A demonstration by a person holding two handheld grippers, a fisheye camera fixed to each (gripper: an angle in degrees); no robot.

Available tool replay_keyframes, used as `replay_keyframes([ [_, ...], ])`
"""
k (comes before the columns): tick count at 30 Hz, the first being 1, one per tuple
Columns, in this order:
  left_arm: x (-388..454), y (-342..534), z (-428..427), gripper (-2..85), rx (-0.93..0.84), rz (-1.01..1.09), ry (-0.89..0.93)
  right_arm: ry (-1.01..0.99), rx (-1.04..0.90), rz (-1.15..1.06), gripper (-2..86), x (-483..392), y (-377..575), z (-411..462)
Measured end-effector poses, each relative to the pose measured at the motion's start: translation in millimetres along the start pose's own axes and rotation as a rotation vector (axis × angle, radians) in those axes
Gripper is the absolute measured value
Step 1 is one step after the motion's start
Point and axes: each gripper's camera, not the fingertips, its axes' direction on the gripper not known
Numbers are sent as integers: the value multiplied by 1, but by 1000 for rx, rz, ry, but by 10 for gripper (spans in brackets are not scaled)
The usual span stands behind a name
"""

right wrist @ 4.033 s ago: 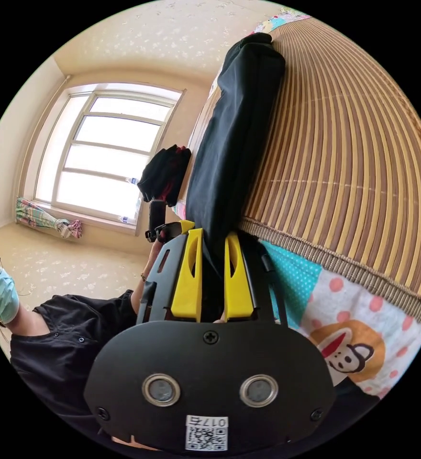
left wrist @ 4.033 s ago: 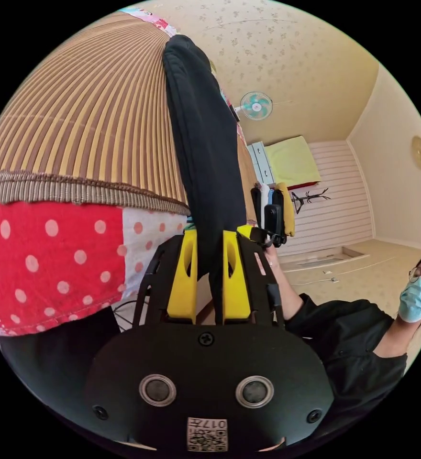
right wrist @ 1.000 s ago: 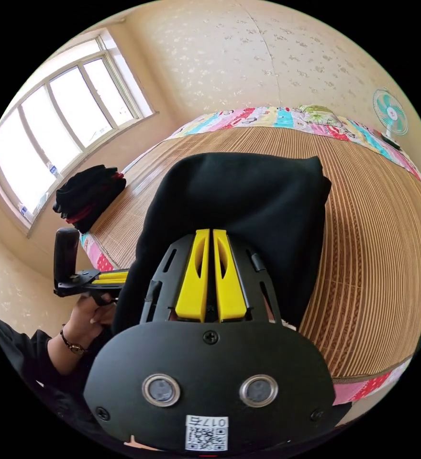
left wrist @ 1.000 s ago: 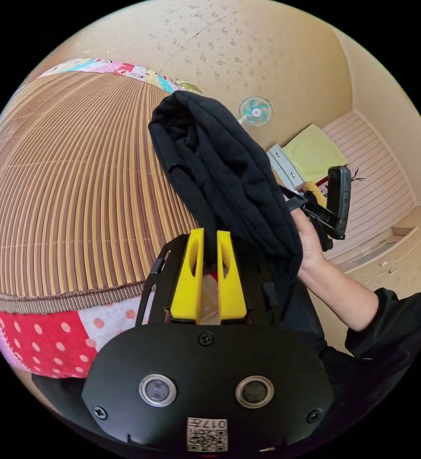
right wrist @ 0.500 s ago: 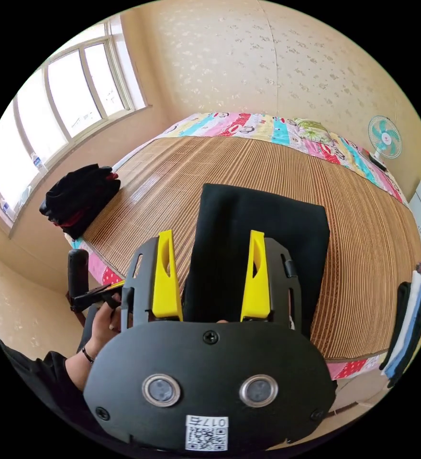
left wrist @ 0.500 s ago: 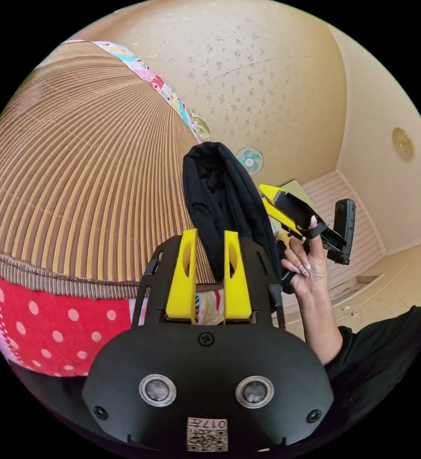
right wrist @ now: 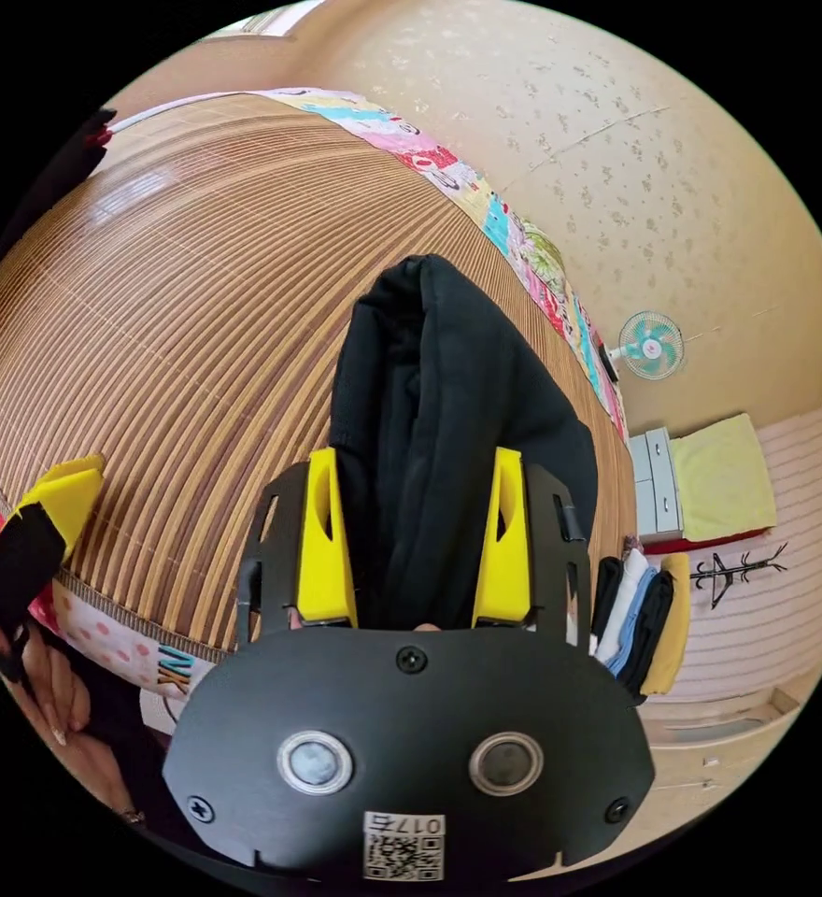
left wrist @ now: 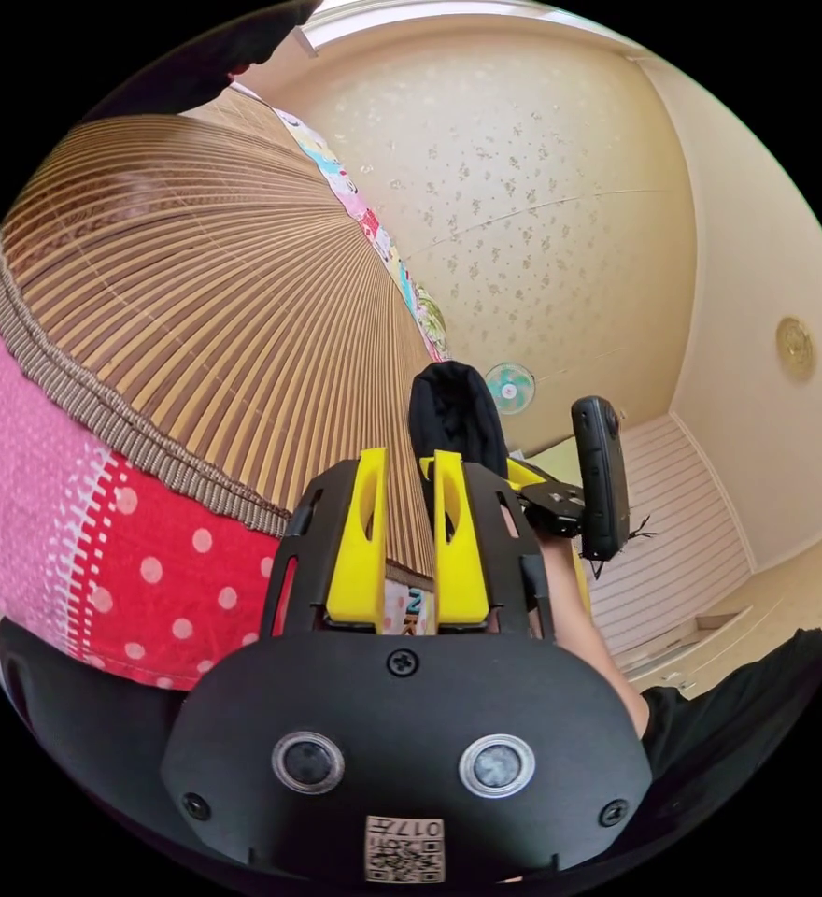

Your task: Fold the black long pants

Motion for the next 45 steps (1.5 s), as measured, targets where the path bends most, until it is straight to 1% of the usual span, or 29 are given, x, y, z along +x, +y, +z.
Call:
replay_keyframes([
  [3,-3,1,-5,71,-2,-2,10,50,-30,8,202,19,-5,30],
  [6,-4,3,-10,65,-1,-3,19,77,-66,46,196,56,-2,67],
  [12,-4,8,-13,65,-1,3,10,183,-91,40,192,146,48,142],
  [14,-3,12,-12,64,-1,3,4,129,-102,168,191,206,71,158],
  [15,-3,13,-12,64,-2,2,2,113,-112,204,191,223,76,163],
  [17,-3,19,-11,62,2,3,-7,89,-169,296,192,282,97,184],
  [20,-1,27,-9,55,7,8,-18,133,-227,266,194,329,133,213],
  [21,-1,28,-8,54,8,9,-19,136,-230,247,194,336,141,218],
  [23,1,36,-5,53,11,14,-28,101,-172,155,195,355,172,216],
  [25,3,41,-1,53,9,21,-40,78,-146,143,196,366,181,206],
  [28,10,52,6,54,16,40,-64,94,-161,191,189,372,176,184],
  [30,18,59,11,60,10,65,-90,134,-102,248,173,370,175,157],
  [31,27,63,16,65,-8,99,-116,118,-24,301,161,368,177,132],
  [32,39,67,22,71,-34,156,-163,35,52,341,152,367,178,107],
  [33,45,70,26,75,-44,186,-202,-28,83,350,158,366,178,96],
  [34,59,78,33,83,-52,241,-284,-160,119,343,170,361,176,80],
  [35,72,87,40,93,-50,286,-351,-249,121,335,187,352,171,71],
  [36,79,91,45,98,-49,305,-379,-274,119,326,196,346,169,68],
  [39,114,103,74,168,-83,387,-480,-340,103,286,223,319,154,53],
  [41,143,104,102,224,-122,472,-581,-464,76,342,236,317,142,49],
  [44,163,98,142,246,-126,528,-738,-510,51,436,242,325,128,56],
  [45,164,95,151,254,-134,525,-758,-509,44,446,243,327,125,58],
])
